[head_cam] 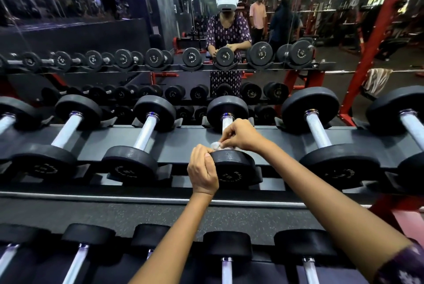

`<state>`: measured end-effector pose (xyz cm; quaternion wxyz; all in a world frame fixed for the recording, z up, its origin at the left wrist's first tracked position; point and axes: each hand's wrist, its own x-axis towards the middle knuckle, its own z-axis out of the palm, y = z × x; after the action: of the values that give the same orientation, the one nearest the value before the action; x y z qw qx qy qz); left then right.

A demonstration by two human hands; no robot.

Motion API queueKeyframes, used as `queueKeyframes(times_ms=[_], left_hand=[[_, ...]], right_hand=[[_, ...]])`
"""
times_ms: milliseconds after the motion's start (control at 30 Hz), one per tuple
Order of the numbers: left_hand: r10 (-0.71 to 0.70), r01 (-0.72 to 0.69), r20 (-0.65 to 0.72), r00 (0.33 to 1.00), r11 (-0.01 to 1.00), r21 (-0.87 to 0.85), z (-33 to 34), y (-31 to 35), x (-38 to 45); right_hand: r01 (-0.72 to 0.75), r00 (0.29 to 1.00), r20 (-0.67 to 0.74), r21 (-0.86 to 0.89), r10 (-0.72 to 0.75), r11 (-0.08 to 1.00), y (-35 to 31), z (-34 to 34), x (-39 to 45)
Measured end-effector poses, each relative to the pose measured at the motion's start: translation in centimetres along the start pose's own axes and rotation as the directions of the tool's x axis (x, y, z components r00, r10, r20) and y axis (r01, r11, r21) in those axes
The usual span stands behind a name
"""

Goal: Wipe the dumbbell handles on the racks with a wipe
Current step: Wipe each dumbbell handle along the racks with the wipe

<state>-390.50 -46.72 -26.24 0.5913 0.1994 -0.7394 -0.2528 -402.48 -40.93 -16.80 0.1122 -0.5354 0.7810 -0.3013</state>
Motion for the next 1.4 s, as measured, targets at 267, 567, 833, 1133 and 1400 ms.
queueKeyframes(times_ms=[267,567,833,1133,1400], left_hand=[[0.267,-0.294,0.249,0.931,0.953,0.076,-1.4,2.6,-1.1],[0.511,-0.533,0.163,0.844,0.764,0.363,0.8,0.5,-2.3],[0.576,-0.558,0.079,0.814,0.735,0.385,1.8,0.0,-2.2],[0.543,-0.528,0.080,0.836,0.755,0.388,1.9,0.1,-2.2],[0.519,-0.507,0.083,0.851,0.769,0.390,1.7,0.3,-2.3]], right_hand=[[-0.063,0.975,-0.210,0.066,0.075,0.996,0.5,0.2,0.6],[0.022,0.990,-0.140,0.092,-0.009,0.996,2.0,0.4,0.1],[0.065,0.990,-0.132,0.111,-0.050,0.992,2.5,0.7,-0.2],[0.050,0.969,-0.249,0.180,-0.004,0.982,2.2,0.4,0.8],[-0.007,0.963,-0.254,0.296,0.086,0.955,3.4,0.2,1.7]])
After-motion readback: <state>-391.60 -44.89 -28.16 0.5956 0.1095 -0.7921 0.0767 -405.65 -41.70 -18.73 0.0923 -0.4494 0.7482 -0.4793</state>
